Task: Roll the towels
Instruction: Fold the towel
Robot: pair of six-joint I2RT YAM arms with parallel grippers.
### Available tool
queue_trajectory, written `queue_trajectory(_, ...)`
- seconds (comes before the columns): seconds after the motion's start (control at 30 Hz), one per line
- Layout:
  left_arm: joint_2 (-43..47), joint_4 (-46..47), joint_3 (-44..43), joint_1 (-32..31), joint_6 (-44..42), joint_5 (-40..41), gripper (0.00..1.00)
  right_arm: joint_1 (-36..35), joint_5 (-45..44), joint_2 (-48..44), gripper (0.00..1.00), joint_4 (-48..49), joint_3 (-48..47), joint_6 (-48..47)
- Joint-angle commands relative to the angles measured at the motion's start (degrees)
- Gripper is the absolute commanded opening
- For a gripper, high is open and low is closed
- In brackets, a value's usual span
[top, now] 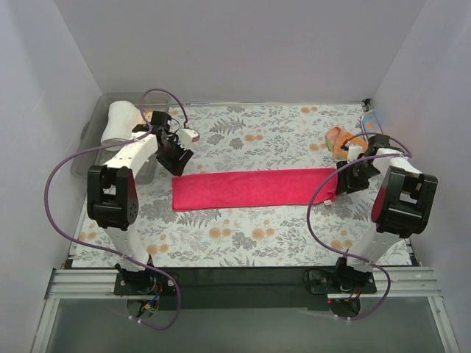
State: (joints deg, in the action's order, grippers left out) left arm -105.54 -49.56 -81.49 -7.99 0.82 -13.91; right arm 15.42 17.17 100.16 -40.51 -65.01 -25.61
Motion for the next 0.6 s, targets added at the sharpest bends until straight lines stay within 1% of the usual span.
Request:
queue_trajectory(0.0, 1.9, -0.8, -1.6, 0.1, -0.6, 0.8, 0.49, 0.7, 1.2, -3.1, 0.47, -2.4, -1.7, -3.2)
queue_trajectory(0.1, 2.0, -1.0, -1.4, 0.2, -0.6, 0.6, 0.49, 2.1, 3.3, -5.4, 0.48, -3.3, -2.2, -4.6)
queue_trajectory(0.2, 2.2, -1.0, -1.0, 0.1, -0.6, 0.5, 0.49, 2.6, 4.3, -6.2, 0.49, -3.1, -3.5, -3.6)
queue_trajectory(0.3, 1.7, -1.0, -1.5, 0.2, -0.5, 0.4, 0.49, 2.7, 6.1, -4.7, 0.52, -3.1, -4.7, 0.4)
queue_trajectory(0.37, 1.5, -1.2, -2.0, 0.1, -0.5, 0.6, 0.49, 2.7, 5.7, -2.7, 0.53, -2.8, -4.6, 3.4)
queue_trajectory(0.43, 1.4, -1.2, -2.3, 0.1, -0.5, 0.6, 0.49, 2.7, 5.4, -0.3, 0.52, -2.7, -4.3, 5.0)
queue_trajectory(0.57, 1.1, -1.4, -2.3, 0.1, -0.4, 0.7, 0.49, 2.5, 5.8, 1.5, 0.5, -0.3, -3.1, 8.5)
